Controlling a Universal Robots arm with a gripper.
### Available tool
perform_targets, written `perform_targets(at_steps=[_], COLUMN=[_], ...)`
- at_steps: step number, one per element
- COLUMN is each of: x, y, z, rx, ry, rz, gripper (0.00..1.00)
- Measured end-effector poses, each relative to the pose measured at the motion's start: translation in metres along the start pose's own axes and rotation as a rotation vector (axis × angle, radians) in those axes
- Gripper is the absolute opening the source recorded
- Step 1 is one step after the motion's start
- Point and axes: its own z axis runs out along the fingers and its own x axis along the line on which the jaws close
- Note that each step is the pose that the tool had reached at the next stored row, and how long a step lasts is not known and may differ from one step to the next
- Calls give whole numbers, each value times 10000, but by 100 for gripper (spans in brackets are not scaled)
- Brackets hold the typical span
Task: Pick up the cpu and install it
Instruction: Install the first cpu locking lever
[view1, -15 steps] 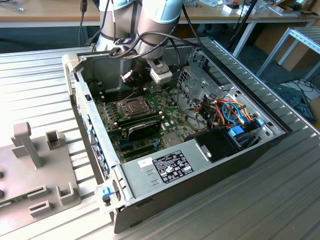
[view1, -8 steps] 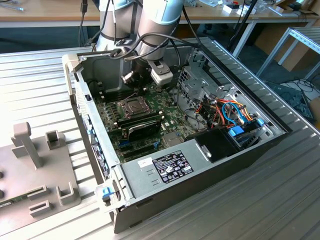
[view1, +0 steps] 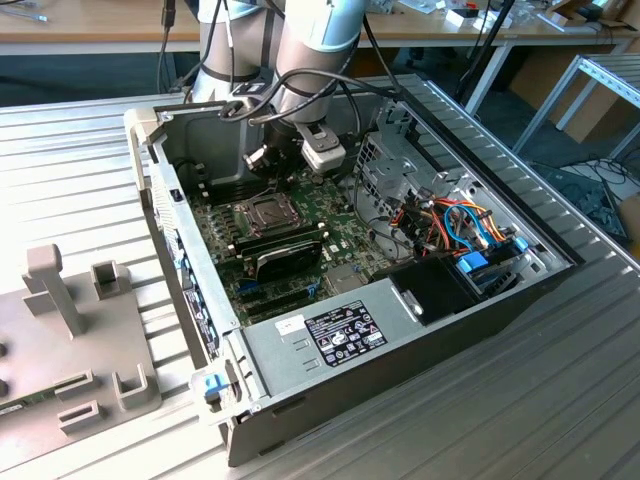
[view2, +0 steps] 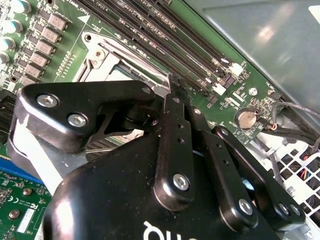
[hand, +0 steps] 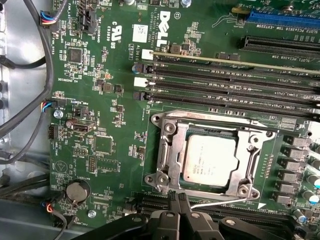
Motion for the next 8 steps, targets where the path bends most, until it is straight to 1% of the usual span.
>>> perform_targets(at_steps=[2,4,7,8], x=[4,7,12,13], y=[1,0,-2,-3], z=[12,21,35,41], rx=[-3,-34,-120,-165], ry=[0,-4,-13,-18], rz=[-2,-2,-7,-8], gripper=[11,11,11,11])
